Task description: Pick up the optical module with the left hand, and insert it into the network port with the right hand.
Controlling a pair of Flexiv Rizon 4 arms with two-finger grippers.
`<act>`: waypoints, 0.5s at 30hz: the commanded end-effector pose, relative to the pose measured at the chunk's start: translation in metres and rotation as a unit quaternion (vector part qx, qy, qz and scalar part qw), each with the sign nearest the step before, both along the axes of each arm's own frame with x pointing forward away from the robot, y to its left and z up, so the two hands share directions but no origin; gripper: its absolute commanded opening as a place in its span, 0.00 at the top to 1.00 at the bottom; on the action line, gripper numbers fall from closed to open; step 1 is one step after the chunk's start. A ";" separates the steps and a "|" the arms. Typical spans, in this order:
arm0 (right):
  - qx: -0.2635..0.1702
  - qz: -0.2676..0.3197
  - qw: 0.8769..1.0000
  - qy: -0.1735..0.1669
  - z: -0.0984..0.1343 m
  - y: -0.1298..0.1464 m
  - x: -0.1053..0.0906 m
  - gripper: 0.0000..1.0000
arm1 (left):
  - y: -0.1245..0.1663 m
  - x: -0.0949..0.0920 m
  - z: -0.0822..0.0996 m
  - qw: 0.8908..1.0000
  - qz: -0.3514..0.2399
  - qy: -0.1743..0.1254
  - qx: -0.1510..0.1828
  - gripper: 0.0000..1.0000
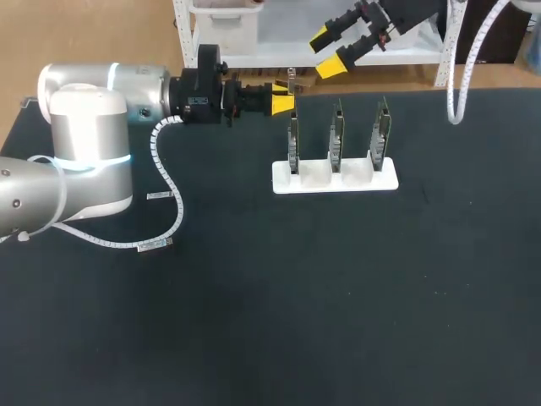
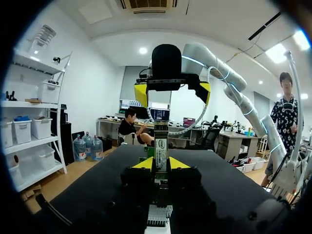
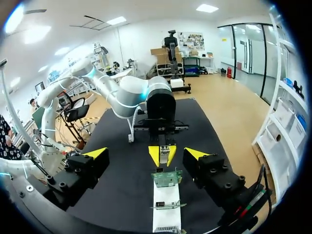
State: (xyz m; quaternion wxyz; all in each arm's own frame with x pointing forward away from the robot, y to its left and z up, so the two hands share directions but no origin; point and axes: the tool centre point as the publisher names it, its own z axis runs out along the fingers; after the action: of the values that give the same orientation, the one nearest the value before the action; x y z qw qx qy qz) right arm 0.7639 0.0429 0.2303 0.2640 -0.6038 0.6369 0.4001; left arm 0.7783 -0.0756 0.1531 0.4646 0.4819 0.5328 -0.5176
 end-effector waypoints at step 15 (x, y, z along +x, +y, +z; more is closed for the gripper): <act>0.007 -0.033 0.998 -0.053 -0.017 0.019 0.011 0.00 | 0.000 -0.001 0.000 1.000 0.002 -0.001 0.000 1.00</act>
State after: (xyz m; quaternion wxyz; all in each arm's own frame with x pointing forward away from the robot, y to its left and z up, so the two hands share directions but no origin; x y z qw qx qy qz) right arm 0.7850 0.0612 0.2147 0.3001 -0.6081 0.6311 0.3766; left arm 0.7784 -0.0756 0.1531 0.4646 0.4819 0.5328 -0.5176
